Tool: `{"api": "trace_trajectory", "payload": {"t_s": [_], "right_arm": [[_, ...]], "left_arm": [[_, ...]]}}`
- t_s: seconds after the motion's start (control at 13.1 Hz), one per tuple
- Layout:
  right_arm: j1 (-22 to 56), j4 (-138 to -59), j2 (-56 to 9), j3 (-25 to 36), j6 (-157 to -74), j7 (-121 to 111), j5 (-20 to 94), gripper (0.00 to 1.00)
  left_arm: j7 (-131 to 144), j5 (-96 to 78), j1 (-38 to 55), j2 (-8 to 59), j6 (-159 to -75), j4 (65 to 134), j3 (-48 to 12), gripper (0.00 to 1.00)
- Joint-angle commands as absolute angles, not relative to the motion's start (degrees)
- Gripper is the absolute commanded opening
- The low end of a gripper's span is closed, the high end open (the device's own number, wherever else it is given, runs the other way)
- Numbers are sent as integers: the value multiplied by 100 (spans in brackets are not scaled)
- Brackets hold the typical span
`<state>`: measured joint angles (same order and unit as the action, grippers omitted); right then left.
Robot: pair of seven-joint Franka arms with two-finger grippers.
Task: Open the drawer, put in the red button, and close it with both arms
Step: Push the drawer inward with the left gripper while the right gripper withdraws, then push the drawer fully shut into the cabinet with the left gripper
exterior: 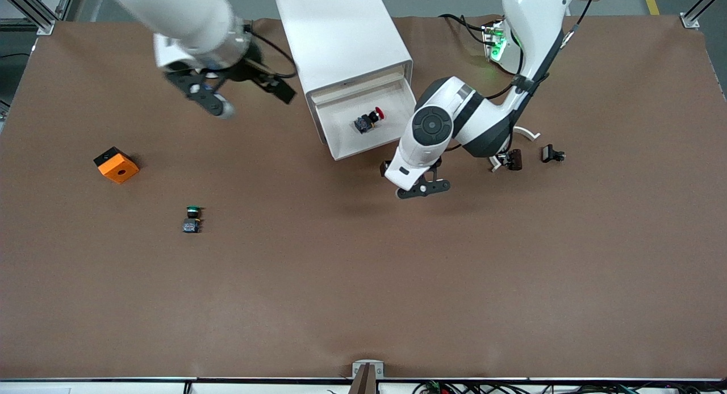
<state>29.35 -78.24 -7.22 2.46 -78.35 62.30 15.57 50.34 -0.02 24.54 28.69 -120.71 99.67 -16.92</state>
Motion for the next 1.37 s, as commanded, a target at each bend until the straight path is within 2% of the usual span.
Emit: {"api": "trace_trajectory", "payload": {"t_s": [0.0, 0.15, 0.38, 0.69, 0.91, 1.3], "right_arm": [[2086, -8540, -72, 158, -7787, 4341, 1443, 100], [1890, -9120, 384, 158, -7996, 2986, 628, 100], [1092, -9772, 799, 158, -8463, 1508, 563, 100], [204, -9782, 765, 158, -8701, 415, 536, 100], [62, -9677, 730, 158, -8912, 387, 54, 100], [-97, -9431, 668, 158, -8868, 387, 44, 100]], "left_arm": [[5290, -192, 2470, 2944, -12076, 9976, -1871, 100], [5518, -316, 2566, 2988, -11954, 9976, -2030, 100], [5730, -404, 2637, 2997, -11620, 9993, -2275, 100], [6037, -1316, 2654, 3155, -11137, 10020, -2505, 100], [6257, -1389, 2944, 3217, -10969, 10020, -2514, 100], [6564, -1556, 3190, 3226, -10881, 10020, -2540, 100]]}}
